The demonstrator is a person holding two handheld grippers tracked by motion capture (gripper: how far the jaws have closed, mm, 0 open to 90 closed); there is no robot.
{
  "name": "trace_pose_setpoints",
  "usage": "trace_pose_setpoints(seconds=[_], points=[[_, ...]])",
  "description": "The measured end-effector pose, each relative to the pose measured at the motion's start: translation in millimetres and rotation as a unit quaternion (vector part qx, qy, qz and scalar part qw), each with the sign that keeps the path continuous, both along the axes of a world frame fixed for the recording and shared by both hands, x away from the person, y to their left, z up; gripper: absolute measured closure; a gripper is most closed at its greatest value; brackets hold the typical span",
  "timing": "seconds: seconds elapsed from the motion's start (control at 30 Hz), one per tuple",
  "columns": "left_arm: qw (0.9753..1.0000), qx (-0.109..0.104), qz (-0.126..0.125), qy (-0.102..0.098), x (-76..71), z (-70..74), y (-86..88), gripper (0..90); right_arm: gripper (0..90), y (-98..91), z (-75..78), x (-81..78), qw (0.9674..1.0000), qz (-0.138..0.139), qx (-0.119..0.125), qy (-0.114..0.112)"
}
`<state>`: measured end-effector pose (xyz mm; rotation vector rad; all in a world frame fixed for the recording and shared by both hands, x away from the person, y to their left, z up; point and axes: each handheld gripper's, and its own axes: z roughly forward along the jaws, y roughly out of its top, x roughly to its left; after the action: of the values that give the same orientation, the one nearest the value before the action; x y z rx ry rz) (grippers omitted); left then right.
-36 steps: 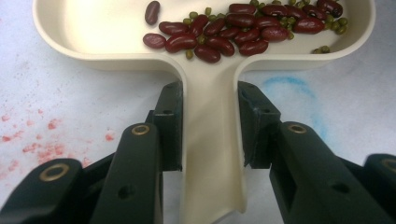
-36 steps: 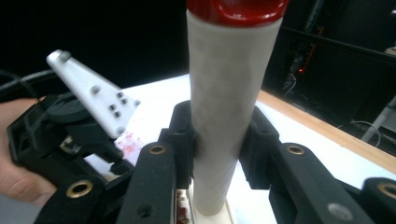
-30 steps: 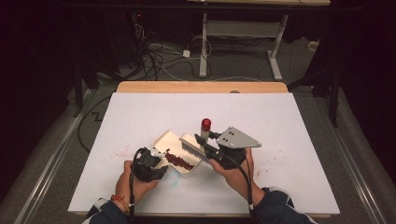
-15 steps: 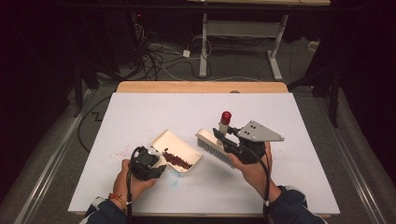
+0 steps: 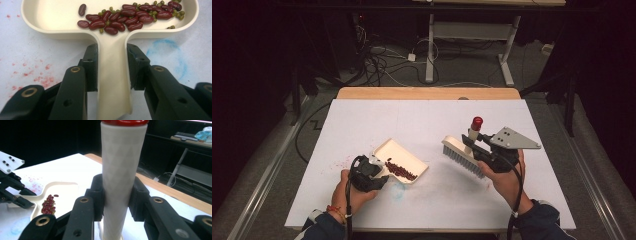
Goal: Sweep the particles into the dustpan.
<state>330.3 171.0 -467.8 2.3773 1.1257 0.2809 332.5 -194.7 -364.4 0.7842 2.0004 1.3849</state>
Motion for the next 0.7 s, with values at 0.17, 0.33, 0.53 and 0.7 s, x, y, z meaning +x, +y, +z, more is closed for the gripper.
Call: trace_pose_setpoints(seconds=[0.17, 0.33, 0.53, 0.7], points=[[1.0000, -0.001, -0.003, 0.000, 0.8, -0.3, 1.0, 64.0, 69.7, -16.8, -0.9, 2.5, 1.0000, -0.003, -0.001, -0.001], [1.0000, -0.001, -0.003, 0.000, 0.8, -0.7, 1.1, 64.0, 69.7, -33.4, -2.2, 0.7, 1.0000, -0.009, -0.001, 0.002], [1.0000, -0.002, -0.002, 0.004, 0.6, -2.9, 1.8, 64.0, 69.7, -49.7, -4.2, -3.4, 0.9999, -0.010, -0.004, 0.009], [1.0000, -0.002, -0.003, 0.001, 0.8, -2.3, 1.9, 64.0, 69.7, -58.9, -7.1, -6.9, 0.9998, -0.008, -0.003, 0.019]])
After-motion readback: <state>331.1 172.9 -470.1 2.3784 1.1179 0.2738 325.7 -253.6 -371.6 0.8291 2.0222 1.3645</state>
